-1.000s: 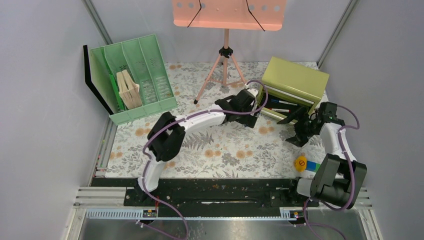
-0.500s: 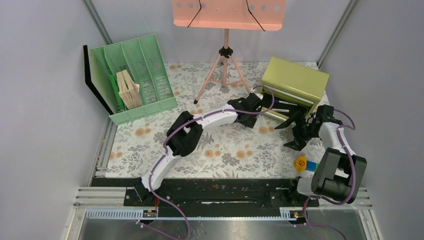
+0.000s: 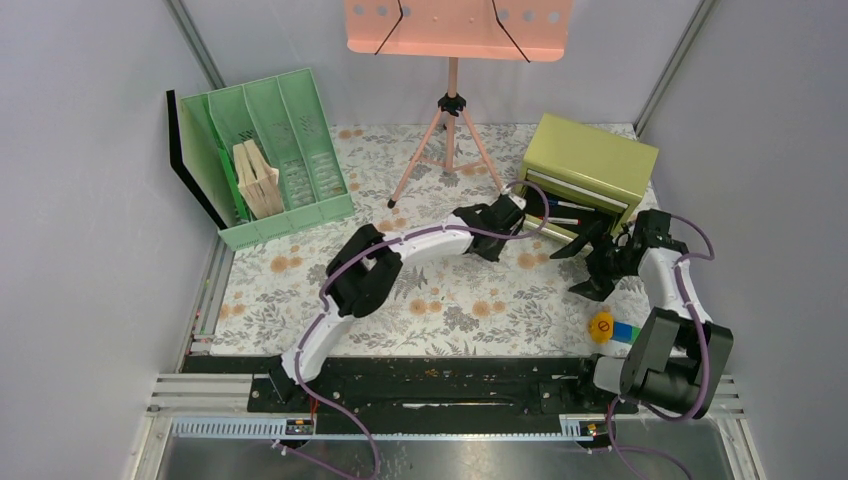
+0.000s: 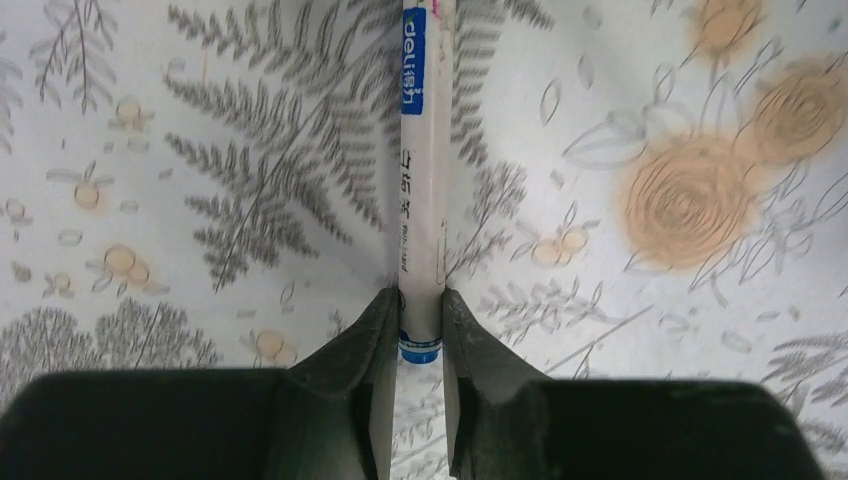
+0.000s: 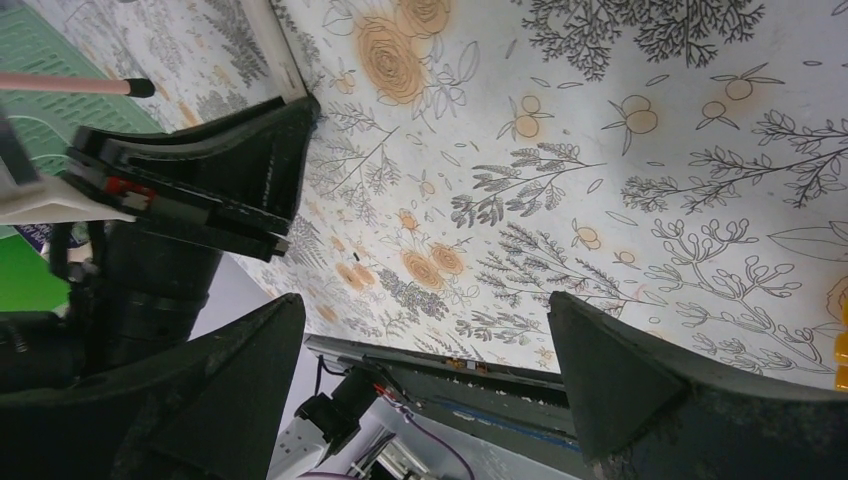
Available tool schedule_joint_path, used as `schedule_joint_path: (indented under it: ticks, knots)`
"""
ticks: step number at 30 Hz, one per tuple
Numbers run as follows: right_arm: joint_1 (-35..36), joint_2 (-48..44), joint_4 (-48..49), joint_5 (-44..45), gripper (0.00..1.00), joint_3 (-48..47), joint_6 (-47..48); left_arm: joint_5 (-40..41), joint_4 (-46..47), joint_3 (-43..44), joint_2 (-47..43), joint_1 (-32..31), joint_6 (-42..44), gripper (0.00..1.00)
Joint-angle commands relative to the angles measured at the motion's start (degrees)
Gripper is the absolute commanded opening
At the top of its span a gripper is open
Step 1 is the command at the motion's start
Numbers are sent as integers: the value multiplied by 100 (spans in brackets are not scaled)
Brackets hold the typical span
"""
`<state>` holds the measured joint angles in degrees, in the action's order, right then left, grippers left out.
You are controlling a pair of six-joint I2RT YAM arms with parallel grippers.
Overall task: Organize the desk
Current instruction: Pick up the stationery from the center of the board.
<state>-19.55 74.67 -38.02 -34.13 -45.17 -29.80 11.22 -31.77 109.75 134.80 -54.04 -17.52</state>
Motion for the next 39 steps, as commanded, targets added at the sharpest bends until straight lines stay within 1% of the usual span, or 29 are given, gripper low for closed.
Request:
schedule_joint_path:
  ticks: [1, 4, 8, 10, 12, 14, 21, 23, 26, 31, 35, 39]
  knots:
    - [-14, -412, 5, -286, 100, -14, 147, 67, -438, -829, -538, -45, -144, 0]
    - [-15, -591, 138, -636, 99, 105, 192, -35, -208, -1662, -1017, -50, -329, 0]
    - [-17, -713, 93, -771, 100, 193, 207, -377, 59, -2618, -1695, -45, -392, 0]
    - [-14, -721, 78, -872, 99, 260, 241, -779, 142, -2969, -1975, -29, -318, 0]
    - [-14, -747, 74, -961, 99, 326, 316, -1443, 310, -3324, -2271, -12, -279, 0]
    - [-14, -804, 56, -1003, 99, 350, 383, -1860, 531, -3707, -2584, 3, -337, 0]
    - [-14, -998, -144, -985, 99, 252, 525, -2091, 1403, -4715, -3745, 57, -984, 0]
    - [-14, -1053, -139, -990, 99, 277, 492, -2156, 1581, -4890, -4072, 61, -1022, 0]
    - [2, -1042, -116, -1151, 98, 302, 452, -2135, 1595, -4957, -4470, 69, -1001, 0]
    - [80, -1101, -129, -1398, 98, 178, 332, -1816, 1562, -4888, -5065, 69, -1012, 0]
    - [341, -1213, -32, -1467, 98, 65, 116, -1736, 1665, -4833, -5446, 74, -992, 0]
    - [716, -1335, 407, -1511, 97, -8, -260, -1829, 1825, -4784, -5694, 78, -1102, 0]
